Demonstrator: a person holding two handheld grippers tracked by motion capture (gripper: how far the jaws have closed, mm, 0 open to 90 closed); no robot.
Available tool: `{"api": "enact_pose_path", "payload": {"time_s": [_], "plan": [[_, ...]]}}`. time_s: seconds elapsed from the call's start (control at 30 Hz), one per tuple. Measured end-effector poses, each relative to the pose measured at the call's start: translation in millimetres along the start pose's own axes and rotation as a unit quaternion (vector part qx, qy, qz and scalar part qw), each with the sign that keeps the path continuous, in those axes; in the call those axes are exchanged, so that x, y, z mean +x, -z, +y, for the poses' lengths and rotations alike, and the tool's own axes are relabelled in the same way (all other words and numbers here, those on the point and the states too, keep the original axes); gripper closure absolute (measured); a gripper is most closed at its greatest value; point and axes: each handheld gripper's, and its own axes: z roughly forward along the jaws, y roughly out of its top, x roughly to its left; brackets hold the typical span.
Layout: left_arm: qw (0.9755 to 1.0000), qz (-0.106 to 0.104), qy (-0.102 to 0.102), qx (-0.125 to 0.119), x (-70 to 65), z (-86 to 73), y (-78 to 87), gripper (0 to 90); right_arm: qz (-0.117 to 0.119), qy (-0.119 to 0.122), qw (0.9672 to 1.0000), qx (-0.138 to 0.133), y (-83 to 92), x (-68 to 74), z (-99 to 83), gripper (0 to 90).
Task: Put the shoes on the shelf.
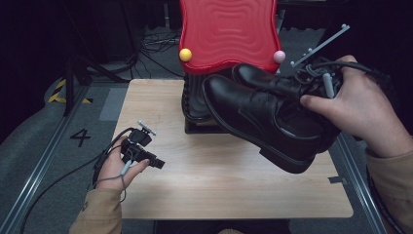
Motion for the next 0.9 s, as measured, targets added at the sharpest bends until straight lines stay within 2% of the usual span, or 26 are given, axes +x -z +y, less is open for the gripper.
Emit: {"api": "enact_pose_path", "payload": {"time_s": [0.17, 0.2, 0.23, 0.37, 0.4, 0.67, 0.77, 0.9], "plan": [[1.0000, -0.001, -0.001, -0.001, 0.7, 2.6, -1.4, 50.6, -0.003, -0.003, 0.9999, -0.010, 11.4, 3.9, 13.0, 82.1], [1.0000, 0.002, -0.007, -0.001, 1.9, 3.4, -1.1, 50.6, -0.004, -0.002, 0.9999, -0.013, 14.0, 4.7, 16.0, 82.1], [1.0000, -0.004, -0.003, -0.001, 1.9, 4.0, -1.0, 50.6, -0.006, -0.003, 0.9999, -0.016, 16.9, 5.4, 19.3, 82.1], [0.9999, -0.002, -0.011, -0.006, 2.8, 6.3, -0.4, 50.6, -0.019, -0.014, 0.9994, -0.026, 29.5, 7.5, 35.9, 82.1], [0.9999, -0.008, -0.009, -0.006, 2.6, 6.7, -0.3, 50.6, -0.022, -0.016, 0.9992, -0.028, 32.7, 7.1, 40.2, 82.1], [0.9998, -0.015, -0.010, -0.010, 6.9, 7.8, -0.7, 50.5, -0.041, -0.050, 0.9967, -0.048, 48.2, -6.0, 73.1, 82.1], [0.9997, -0.022, -0.003, -0.009, 10.1, 6.4, -0.3, 50.5, -0.054, -0.064, 0.9950, -0.055, 49.1, -12.4, 86.4, 82.1], [0.9997, -0.019, -0.003, -0.015, 13.7, 3.0, 2.7, 50.5, -0.073, -0.079, 0.9920, -0.066, 49.5, -16.8, 105.7, 82.1]]}}
